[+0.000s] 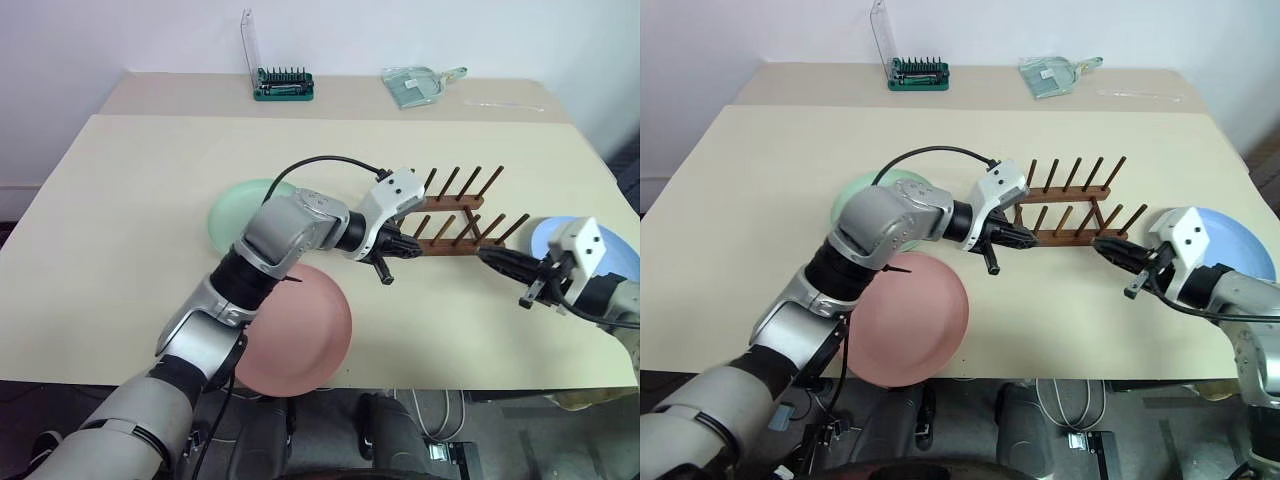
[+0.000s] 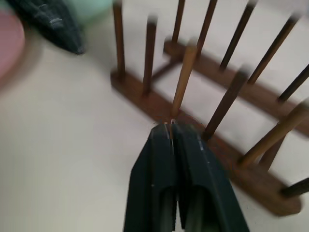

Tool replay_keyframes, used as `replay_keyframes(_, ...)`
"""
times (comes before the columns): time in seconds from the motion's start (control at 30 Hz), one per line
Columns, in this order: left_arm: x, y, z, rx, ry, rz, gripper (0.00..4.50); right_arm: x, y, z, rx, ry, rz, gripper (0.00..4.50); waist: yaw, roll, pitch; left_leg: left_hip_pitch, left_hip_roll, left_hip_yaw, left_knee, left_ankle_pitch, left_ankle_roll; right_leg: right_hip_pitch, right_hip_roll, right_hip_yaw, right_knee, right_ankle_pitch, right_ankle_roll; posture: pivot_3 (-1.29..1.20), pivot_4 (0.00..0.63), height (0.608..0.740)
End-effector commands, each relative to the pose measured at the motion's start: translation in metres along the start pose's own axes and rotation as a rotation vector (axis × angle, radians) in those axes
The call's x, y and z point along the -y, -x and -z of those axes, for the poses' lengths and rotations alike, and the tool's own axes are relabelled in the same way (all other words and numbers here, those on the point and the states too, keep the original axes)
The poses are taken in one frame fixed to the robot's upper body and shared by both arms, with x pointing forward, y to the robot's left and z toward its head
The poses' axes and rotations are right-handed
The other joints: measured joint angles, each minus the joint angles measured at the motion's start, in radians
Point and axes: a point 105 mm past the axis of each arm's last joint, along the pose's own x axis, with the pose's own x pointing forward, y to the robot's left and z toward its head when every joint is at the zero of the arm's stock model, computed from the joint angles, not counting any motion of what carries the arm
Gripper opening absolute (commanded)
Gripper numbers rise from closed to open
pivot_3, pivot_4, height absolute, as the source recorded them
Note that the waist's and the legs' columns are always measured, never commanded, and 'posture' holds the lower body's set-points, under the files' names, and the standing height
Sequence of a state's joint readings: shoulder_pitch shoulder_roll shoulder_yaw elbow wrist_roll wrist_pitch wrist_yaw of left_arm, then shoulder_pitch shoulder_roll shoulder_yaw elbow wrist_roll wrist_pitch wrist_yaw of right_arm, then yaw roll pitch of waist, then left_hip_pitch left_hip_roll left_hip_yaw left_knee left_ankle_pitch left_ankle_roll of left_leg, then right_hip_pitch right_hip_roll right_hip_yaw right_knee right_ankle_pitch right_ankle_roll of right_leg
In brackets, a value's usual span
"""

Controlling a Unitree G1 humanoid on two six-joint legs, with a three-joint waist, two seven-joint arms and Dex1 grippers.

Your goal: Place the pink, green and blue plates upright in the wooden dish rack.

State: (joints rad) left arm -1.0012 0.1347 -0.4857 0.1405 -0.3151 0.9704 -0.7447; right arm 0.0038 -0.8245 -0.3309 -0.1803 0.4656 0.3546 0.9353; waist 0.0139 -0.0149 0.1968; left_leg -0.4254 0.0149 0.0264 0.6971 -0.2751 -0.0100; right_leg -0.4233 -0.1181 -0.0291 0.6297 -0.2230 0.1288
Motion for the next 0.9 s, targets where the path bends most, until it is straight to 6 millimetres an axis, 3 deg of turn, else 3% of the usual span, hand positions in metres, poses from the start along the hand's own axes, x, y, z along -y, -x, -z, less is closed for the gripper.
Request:
replay_keyframes(0.03, 0.004, -0.016, 0.006, -0.018, -0.082, -0.017, 0.0, 0.001, -0.006, -0.002, -0.018, 0.081, 0.008, 0.06, 0.0, 0.0, 0.0, 0.0, 0.0, 0.0, 0.0, 0.0, 0.0, 0.0, 0.0, 0.0, 0.0, 0.0, 0.0, 0.0, 0.15, 0.724)
replay_keyframes(0.5, -0.011, -0.05, 0.026, -0.075, -0.12, -0.135, 0.0, 0.017, -0.035, 0.022, -0.143, 0.203, 0.122, 0.06, 0.001, 0.0, 0.0, -0.001, 0.0, 0.0, 0.0, 0.0, 0.0, 0.0, 0.0, 0.0, -0.001, 0.0, 0.0, 0.0, 0.15, 0.724)
replay_keyframes(0.9, -0.043, -0.052, 0.025, -0.056, -0.134, -0.27, 0.0, 0.042, -0.061, 0.029, -0.164, 0.295, 0.196, 0.06, -0.001, 0.0, 0.0, 0.0, 0.0, 0.0, 0.0, 0.0, 0.0, 0.0, 0.0, -0.001, -0.001, 0.0, 0.0, 0.0, 0.15, 0.724)
